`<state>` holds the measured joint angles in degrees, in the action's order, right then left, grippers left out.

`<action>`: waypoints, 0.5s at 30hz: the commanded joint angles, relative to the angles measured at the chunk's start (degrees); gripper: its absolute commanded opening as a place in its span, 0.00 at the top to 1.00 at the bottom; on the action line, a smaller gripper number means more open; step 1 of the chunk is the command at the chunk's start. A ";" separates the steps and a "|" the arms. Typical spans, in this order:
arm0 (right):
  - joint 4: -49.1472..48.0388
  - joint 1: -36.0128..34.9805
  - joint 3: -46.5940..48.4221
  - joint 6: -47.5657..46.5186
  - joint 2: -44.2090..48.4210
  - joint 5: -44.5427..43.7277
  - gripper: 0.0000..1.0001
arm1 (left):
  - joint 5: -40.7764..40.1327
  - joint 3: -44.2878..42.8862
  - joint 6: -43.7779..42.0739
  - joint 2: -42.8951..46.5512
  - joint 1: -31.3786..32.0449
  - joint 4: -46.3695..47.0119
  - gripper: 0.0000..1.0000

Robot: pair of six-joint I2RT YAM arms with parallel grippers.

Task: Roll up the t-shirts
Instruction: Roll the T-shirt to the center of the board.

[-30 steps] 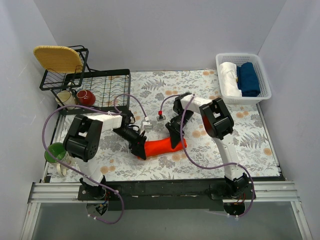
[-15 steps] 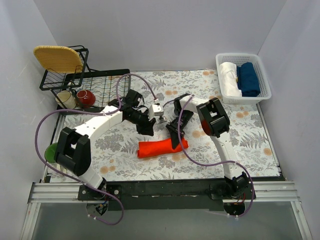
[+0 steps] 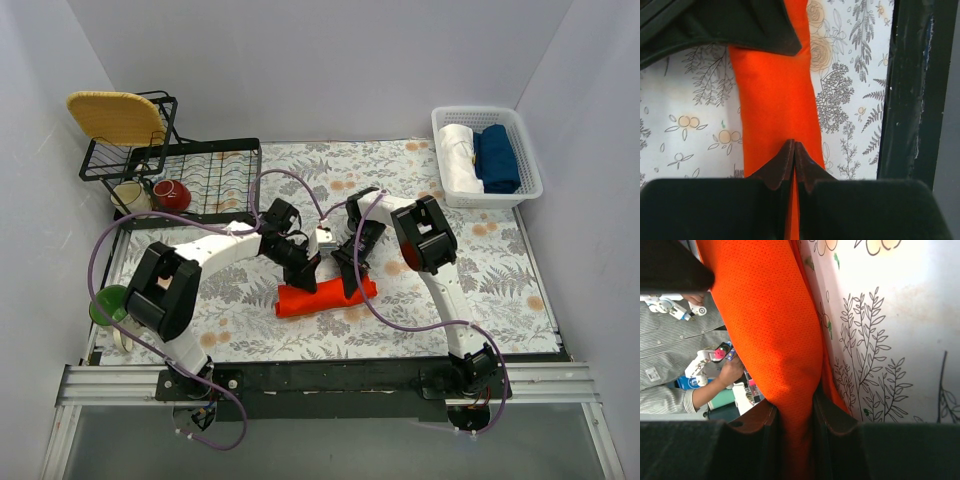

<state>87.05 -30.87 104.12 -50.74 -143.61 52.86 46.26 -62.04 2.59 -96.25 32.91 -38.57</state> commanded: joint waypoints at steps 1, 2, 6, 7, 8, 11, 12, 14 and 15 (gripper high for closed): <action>-13.04 -0.33 -0.14 -2.79 -4.13 -12.17 0.95 | 3.49 1.83 2.85 1.68 1.90 4.10 1.00; -13.04 -0.33 -0.23 -2.78 -3.96 -12.17 0.95 | 3.57 1.75 3.03 1.50 2.16 4.37 1.00; -13.74 -0.33 -1.19 -2.70 -3.69 -12.43 0.95 | 2.96 1.04 4.96 0.89 3.21 6.22 1.00; -14.01 -0.33 -1.28 -2.70 -3.61 -12.43 0.95 | 1.83 1.48 5.32 0.36 3.39 7.01 1.00; -13.92 -0.33 -1.37 -2.70 -3.61 -12.52 0.95 | 1.21 2.01 5.49 -0.16 3.48 7.36 1.00; -14.36 -0.33 -1.72 -2.26 -3.43 -12.52 0.95 | -5.35 4.29 8.20 -3.06 3.74 11.05 1.00; -14.79 -0.33 -1.98 -2.00 -3.08 -12.52 0.94 | -6.87 4.21 8.74 -5.42 3.83 11.49 1.00; -16.81 -0.33 -3.83 -1.38 -2.47 -12.52 0.94 | -9.07 4.03 8.75 -7.37 3.83 11.85 1.00; -17.52 -0.33 -4.53 -1.20 -1.68 -12.69 0.92 | -9.00 4.29 8.31 -7.99 3.83 11.93 1.00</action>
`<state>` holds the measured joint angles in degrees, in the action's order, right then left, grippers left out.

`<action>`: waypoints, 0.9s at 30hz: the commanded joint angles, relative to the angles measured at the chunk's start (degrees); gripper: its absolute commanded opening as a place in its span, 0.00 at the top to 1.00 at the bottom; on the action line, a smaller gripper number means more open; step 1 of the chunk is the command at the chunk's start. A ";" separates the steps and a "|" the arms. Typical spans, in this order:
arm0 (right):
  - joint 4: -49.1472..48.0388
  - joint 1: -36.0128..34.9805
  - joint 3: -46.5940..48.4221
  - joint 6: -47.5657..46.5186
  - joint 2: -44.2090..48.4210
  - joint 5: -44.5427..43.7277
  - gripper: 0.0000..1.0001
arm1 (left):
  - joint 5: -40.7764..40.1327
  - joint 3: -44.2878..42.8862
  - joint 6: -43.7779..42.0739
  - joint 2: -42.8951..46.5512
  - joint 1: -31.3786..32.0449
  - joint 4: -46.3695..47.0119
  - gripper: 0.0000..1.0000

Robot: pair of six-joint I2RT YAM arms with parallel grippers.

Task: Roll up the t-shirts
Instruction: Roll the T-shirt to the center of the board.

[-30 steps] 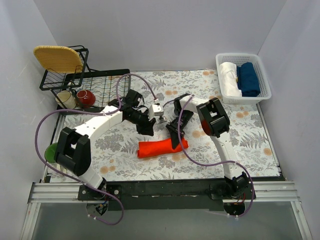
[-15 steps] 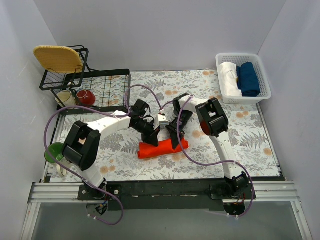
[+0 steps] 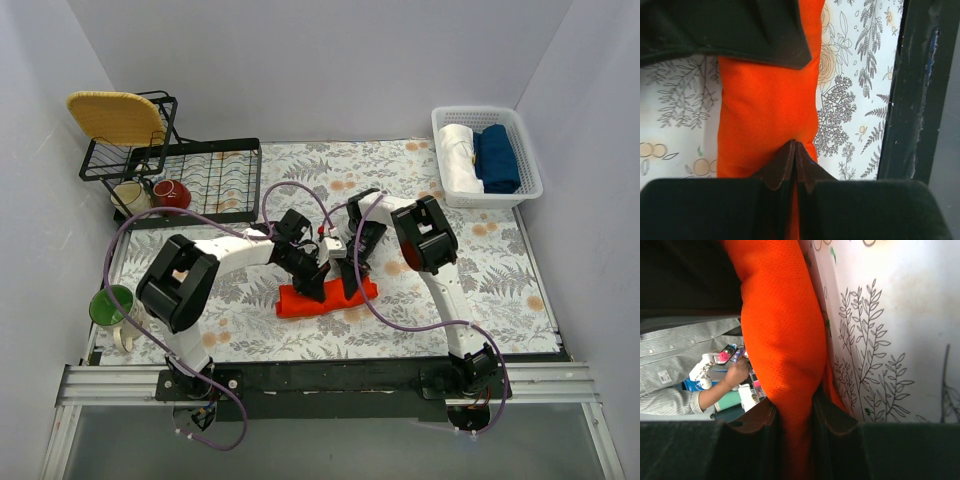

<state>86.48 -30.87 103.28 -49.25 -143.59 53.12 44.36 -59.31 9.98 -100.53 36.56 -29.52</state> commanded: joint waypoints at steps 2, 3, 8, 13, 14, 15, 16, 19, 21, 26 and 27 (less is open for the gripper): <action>-18.35 -0.24 -5.19 -2.69 -0.38 -13.57 0.70 | -5.78 2.52 0.05 -4.85 0.18 3.33 1.00; -19.49 0.19 -5.98 -2.17 2.32 -14.44 0.24 | -5.51 2.71 0.13 -4.94 0.18 3.50 1.00; -25.04 5.64 -9.51 2.40 16.83 -13.66 0.01 | -3.76 4.11 -0.13 -4.07 0.18 3.07 1.00; -25.30 10.83 -12.57 2.50 31.77 -18.66 0.02 | 0.80 5.52 -4.09 -3.53 -0.17 0.17 1.00; -25.65 10.83 -13.80 2.41 33.79 -19.37 0.01 | 1.17 5.61 -4.00 -3.79 -0.34 0.16 1.00; -26.79 10.92 -16.16 2.32 37.03 -20.50 0.02 | 1.78 5.69 -3.91 -3.97 -0.69 0.25 1.00; -27.41 10.92 -17.75 2.23 38.28 -20.69 0.01 | 2.83 5.70 -3.91 -4.14 -0.96 0.69 1.00; -27.76 11.01 -19.78 3.02 39.87 -22.44 0.02 | 5.02 4.65 -3.03 -4.85 -1.84 1.66 1.00; -28.99 10.66 -19.96 2.85 42.58 -23.41 0.02 | 7.05 3.16 -3.99 -5.72 -2.54 0.44 1.00; -50.61 8.20 -32.54 0.23 59.35 -28.16 0.01 | 13.80 -0.45 -5.58 -7.05 -4.99 -4.05 1.00; -57.49 6.98 -37.49 -1.79 68.53 -27.21 0.01 | 14.87 -0.72 -5.50 -7.22 -5.44 -4.58 1.00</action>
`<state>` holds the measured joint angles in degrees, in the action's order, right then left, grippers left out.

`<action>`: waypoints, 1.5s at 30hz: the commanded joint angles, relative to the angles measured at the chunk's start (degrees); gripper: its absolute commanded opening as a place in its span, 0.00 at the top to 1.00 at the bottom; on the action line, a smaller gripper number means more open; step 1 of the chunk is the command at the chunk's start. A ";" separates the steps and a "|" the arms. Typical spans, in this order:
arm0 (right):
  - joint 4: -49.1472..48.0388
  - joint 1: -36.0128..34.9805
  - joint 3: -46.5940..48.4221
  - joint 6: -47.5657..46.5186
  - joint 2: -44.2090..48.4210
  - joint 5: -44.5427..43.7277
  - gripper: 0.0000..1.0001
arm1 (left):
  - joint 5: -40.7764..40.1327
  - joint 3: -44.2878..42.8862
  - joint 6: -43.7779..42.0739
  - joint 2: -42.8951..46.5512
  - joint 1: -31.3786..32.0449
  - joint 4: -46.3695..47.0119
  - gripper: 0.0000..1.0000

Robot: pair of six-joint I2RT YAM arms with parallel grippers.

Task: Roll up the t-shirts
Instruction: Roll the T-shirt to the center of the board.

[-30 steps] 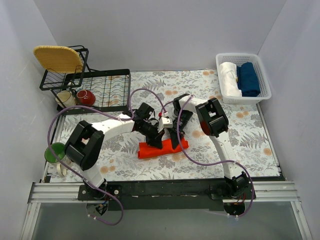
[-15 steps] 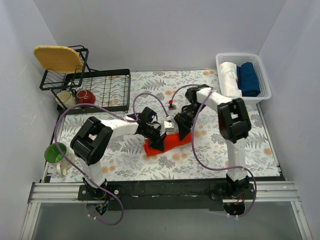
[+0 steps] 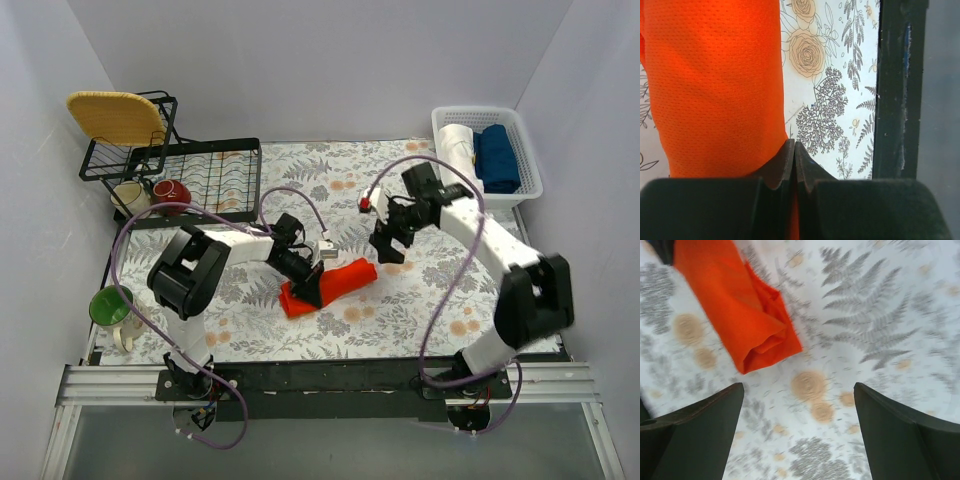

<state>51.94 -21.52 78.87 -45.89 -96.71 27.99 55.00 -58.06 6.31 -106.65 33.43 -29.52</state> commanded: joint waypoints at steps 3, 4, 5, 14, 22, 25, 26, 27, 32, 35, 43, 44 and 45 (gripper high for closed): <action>-43.13 -8.51 -33.13 -6.66 35.48 -7.05 0.01 | 8.78 -2.58 1.23 -2.16 -4.59 -3.63 1.00; -43.50 -10.45 -35.43 -8.41 37.19 -6.98 0.01 | 10.37 -2.58 2.30 -2.33 -5.21 -3.27 1.00; -42.55 -14.04 -37.80 -11.30 39.12 -6.37 0.01 | 11.78 -2.41 3.44 -2.68 -6.35 -2.66 1.00; -46.32 -26.38 -40.91 -17.74 33.01 -5.49 0.15 | 18.65 -2.58 11.26 -5.67 -7.06 0.95 1.00; -48.42 -26.73 -37.47 -21.95 22.62 -1.62 0.23 | 20.67 -3.64 13.12 -8.13 -7.24 1.39 1.00; -50.09 -26.73 -37.74 -22.93 19.90 -1.36 0.23 | 21.64 -3.72 13.64 -8.66 -7.68 1.48 1.00; -50.97 -26.65 -38.17 -23.19 19.11 -1.44 0.23 | 21.72 -3.90 13.65 -9.10 -7.85 1.57 1.00; -53.67 -26.65 -38.44 -23.11 18.84 -1.71 0.23 | 21.99 -4.07 13.73 -9.27 -7.94 1.48 1.00; -56.34 -26.38 -38.44 -24.95 15.24 -2.15 0.23 | 22.78 -5.13 14.00 -11.29 -8.64 1.48 1.00; -56.43 -25.60 -37.56 -26.62 12.70 -2.06 0.22 | 23.13 -6.27 14.08 -12.26 -9.08 1.31 1.00; -49.84 -22.78 -31.24 -33.55 4.25 0.66 0.33 | 24.71 -8.73 14.35 -13.93 -11.01 -0.19 1.00; -50.09 -22.17 -31.06 -34.17 2.85 0.75 0.35 | 24.89 -8.82 14.00 -13.85 -11.45 -0.54 1.00; -50.62 -21.99 -31.15 -34.70 2.23 0.75 0.35 | 24.89 -8.82 13.74 -13.76 -11.72 -1.32 1.00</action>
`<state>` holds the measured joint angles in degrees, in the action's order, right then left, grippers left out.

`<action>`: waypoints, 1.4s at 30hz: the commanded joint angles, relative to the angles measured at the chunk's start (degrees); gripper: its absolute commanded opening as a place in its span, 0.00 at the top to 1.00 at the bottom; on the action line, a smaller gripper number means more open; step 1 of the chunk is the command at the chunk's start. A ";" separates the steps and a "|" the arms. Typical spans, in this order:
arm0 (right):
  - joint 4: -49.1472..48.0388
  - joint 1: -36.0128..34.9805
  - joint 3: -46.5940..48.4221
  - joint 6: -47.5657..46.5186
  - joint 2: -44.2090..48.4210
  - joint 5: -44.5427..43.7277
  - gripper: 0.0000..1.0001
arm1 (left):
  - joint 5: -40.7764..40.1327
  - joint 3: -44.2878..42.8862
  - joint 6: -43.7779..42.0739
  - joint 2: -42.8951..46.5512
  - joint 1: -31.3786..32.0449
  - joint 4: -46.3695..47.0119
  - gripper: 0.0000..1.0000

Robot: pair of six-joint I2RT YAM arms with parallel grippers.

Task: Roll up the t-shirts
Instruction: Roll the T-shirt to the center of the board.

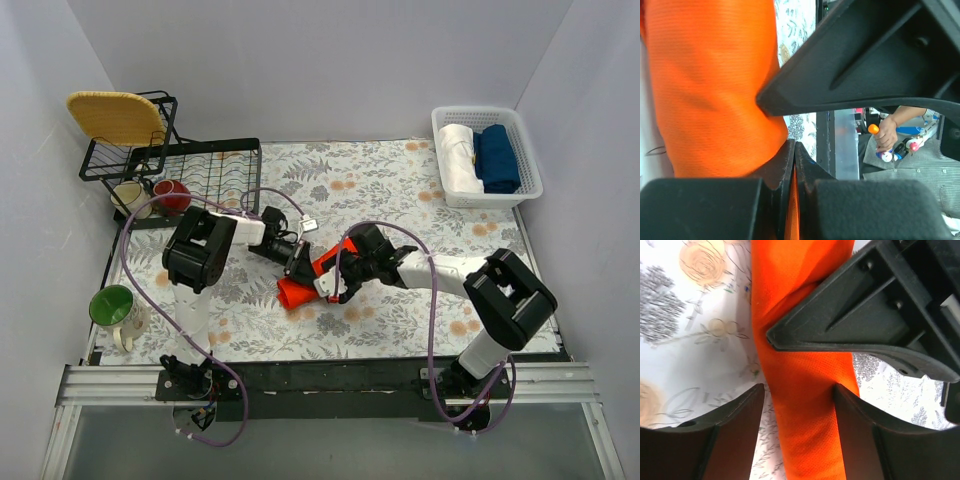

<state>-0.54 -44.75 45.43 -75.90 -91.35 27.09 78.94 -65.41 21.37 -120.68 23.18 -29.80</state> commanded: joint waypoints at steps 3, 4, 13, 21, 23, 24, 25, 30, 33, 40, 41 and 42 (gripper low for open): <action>2.11 2.21 2.82 -8.55 -5.76 1.91 0.39 | 0.87 -2.61 -5.16 0.36 -2.17 -5.76 1.00; 3.07 2.39 3.17 -9.78 -6.46 2.26 0.42 | 0.96 -4.45 -9.28 -0.94 -2.17 -11.19 0.99; 30.39 3.18 22.67 -14.19 -19.28 6.13 0.65 | -5.62 -22.05 -22.93 -1.95 -5.51 -42.38 0.67; 52.63 4.58 35.50 -10.25 -24.84 6.39 0.70 | -32.24 -17.22 3.51 20.80 -8.94 -14.33 0.32; 58.44 5.29 38.93 -5.86 -26.42 7.97 0.71 | -35.93 -13.63 0.10 26.17 -9.20 -10.57 0.24; 59.59 5.55 39.73 -3.49 -26.94 8.76 0.71 | -36.91 -11.34 -0.62 28.98 -9.20 -8.10 0.16; 61.08 6.34 41.04 -0.51 -27.73 9.81 0.71 | -37.79 -5.41 -1.23 35.80 -9.03 -5.64 0.11; 63.46 7.48 41.58 9.88 -29.23 13.86 0.71 | -40.62 8.27 -3.35 47.99 -6.31 3.44 0.02; 67.24 9.06 43.95 14.80 -32.13 16.76 0.72 | -39.56 9.85 -7.01 50.89 -1.84 0.54 0.02; 66.02 9.07 40.18 15.96 -30.99 16.24 0.72 | -42.90 19.96 -16.69 54.42 13.02 9.22 0.02; 65.84 9.16 40.18 16.04 -31.17 16.06 0.72 | -42.90 19.97 -17.32 52.15 13.81 9.93 0.02; 65.66 9.24 40.09 16.04 -31.26 15.98 0.72 | -43.68 20.23 -17.58 51.08 15.04 10.90 0.02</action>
<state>61.78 -35.33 87.55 -62.06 -120.75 46.72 37.98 -46.15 9.02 -67.00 35.07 -25.61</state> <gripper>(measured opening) 0.350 0.982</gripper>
